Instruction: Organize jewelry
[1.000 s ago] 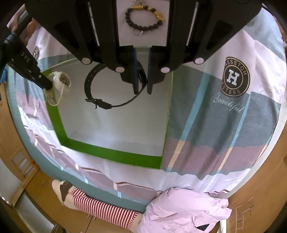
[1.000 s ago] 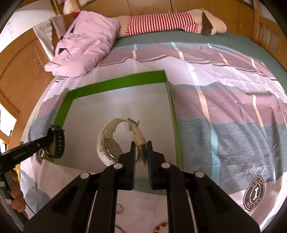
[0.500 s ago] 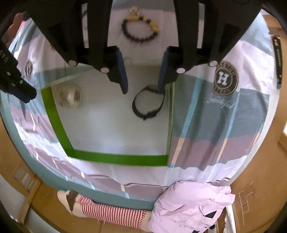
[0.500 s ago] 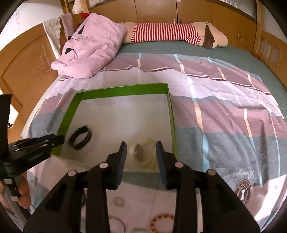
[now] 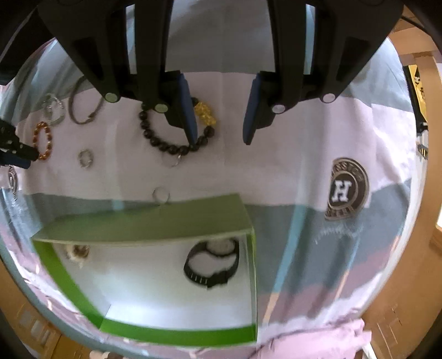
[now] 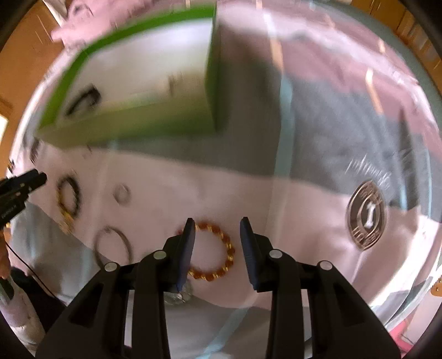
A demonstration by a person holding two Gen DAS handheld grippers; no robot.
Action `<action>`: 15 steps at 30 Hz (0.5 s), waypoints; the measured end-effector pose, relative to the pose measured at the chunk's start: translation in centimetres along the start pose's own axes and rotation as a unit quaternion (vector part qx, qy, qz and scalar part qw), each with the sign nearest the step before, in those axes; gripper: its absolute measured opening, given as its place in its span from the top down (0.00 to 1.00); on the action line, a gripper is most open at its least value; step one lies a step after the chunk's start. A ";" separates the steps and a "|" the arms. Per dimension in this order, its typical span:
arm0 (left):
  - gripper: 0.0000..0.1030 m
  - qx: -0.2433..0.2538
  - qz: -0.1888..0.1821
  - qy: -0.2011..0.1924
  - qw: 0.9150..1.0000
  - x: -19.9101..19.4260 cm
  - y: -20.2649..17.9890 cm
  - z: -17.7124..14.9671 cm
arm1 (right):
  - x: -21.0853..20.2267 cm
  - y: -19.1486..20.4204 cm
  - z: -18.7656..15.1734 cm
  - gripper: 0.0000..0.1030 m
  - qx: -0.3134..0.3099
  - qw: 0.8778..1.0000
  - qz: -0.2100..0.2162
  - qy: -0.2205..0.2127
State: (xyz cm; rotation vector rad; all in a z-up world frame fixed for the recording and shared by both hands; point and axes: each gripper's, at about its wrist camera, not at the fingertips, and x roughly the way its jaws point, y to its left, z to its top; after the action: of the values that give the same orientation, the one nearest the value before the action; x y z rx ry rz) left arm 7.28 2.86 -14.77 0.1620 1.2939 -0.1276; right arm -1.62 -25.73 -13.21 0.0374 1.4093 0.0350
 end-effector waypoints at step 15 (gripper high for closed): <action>0.61 0.001 0.000 0.030 1.000 1.6 0.1 -0.4 | -1.1 6.2 -1.0 0.93 -0.072 0.989 0.083 -0.098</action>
State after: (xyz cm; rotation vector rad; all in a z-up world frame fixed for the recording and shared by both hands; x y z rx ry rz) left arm 7.29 3.00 -16.40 0.1694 1.3537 -0.1249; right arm -2.82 -19.58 -11.99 0.0371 1.2023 0.2635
